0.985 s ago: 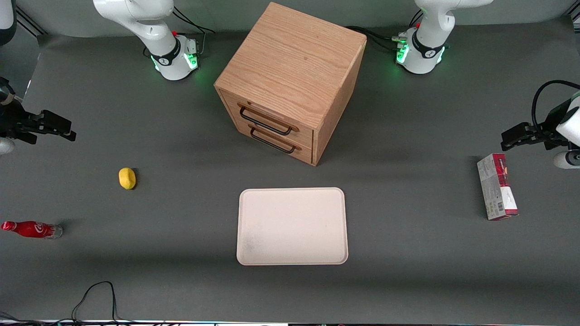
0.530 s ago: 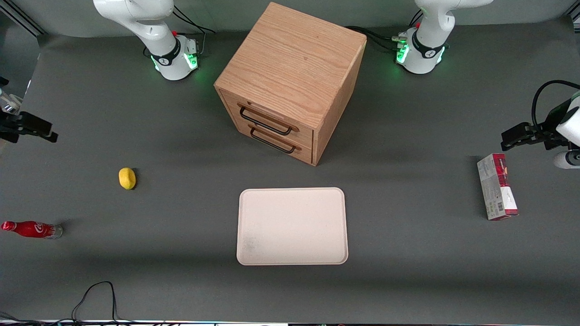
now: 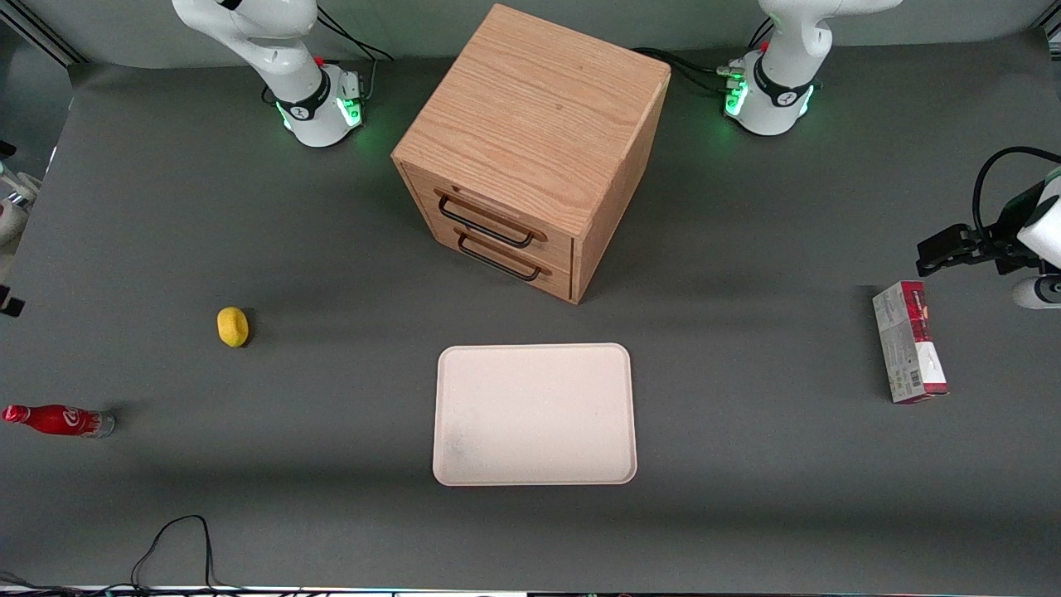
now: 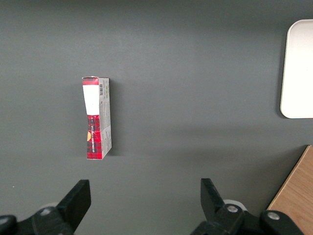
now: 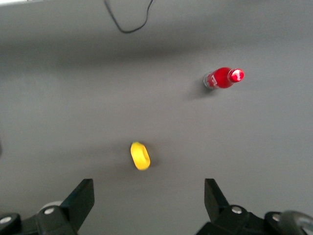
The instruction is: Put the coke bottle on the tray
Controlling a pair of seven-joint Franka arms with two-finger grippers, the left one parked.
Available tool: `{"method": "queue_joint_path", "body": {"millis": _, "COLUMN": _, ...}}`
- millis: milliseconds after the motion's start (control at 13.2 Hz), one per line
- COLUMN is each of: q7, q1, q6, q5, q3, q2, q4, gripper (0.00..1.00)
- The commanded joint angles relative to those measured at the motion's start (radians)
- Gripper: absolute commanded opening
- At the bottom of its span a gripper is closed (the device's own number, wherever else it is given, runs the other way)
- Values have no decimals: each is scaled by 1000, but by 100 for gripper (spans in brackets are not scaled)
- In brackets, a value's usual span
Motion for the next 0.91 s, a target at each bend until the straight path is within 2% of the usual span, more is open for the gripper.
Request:
{"method": "queue_joint_path", "body": {"millis": 0, "q7": -65, "q1": -90, "q6": -38, "q5": 93, "q3": 10, "q2": 107, "q4": 170, "gripper": 100}}
{"method": "queue_joint_path", "body": {"millis": 303, "q7": -309, "q1": -106, "q6": -23, "q5": 87, "q3": 4, "q2": 223, "q4": 284, "gripper": 100}}
{"method": "queue_joint_path", "body": {"millis": 455, "q7": -423, "q1": -130, "q6": 58, "q5": 87, "q3": 7, "q2": 251, "q4": 291, "gripper": 100}}
{"method": "queue_joint_path", "body": {"millis": 606, "q7": -466, "q1": -199, "q6": 137, "q5": 90, "q3": 15, "q2": 311, "q4": 294, "gripper": 100}}
{"method": "queue_joint_path", "body": {"millis": 833, "q7": -523, "q1": -222, "q6": 176, "q5": 87, "q3": 7, "q2": 345, "q4": 294, "gripper": 100}}
